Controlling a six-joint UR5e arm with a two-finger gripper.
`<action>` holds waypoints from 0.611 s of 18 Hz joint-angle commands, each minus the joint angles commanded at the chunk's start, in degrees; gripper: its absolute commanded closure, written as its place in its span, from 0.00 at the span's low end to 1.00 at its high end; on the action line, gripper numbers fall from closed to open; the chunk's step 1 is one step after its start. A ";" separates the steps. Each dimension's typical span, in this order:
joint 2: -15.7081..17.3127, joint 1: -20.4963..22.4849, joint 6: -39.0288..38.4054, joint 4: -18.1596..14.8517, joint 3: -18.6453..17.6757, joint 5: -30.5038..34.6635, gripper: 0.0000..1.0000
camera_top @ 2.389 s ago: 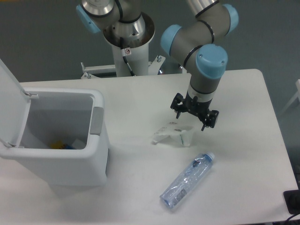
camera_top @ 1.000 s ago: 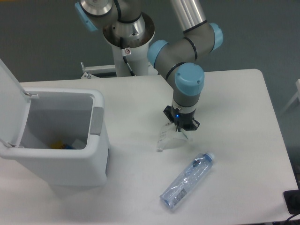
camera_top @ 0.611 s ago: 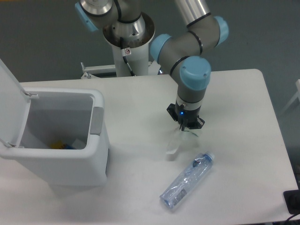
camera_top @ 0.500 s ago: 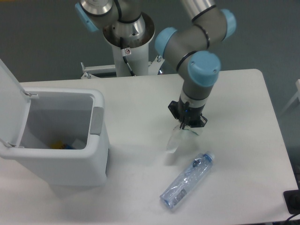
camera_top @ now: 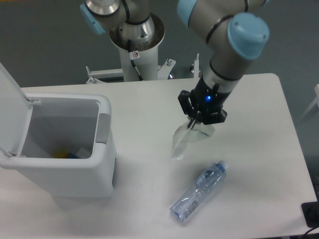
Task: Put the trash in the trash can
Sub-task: 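Lift the bag and carry it over the white trash bin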
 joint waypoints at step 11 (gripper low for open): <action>4.67 -8.69 -10.74 0.96 4.41 -5.82 1.00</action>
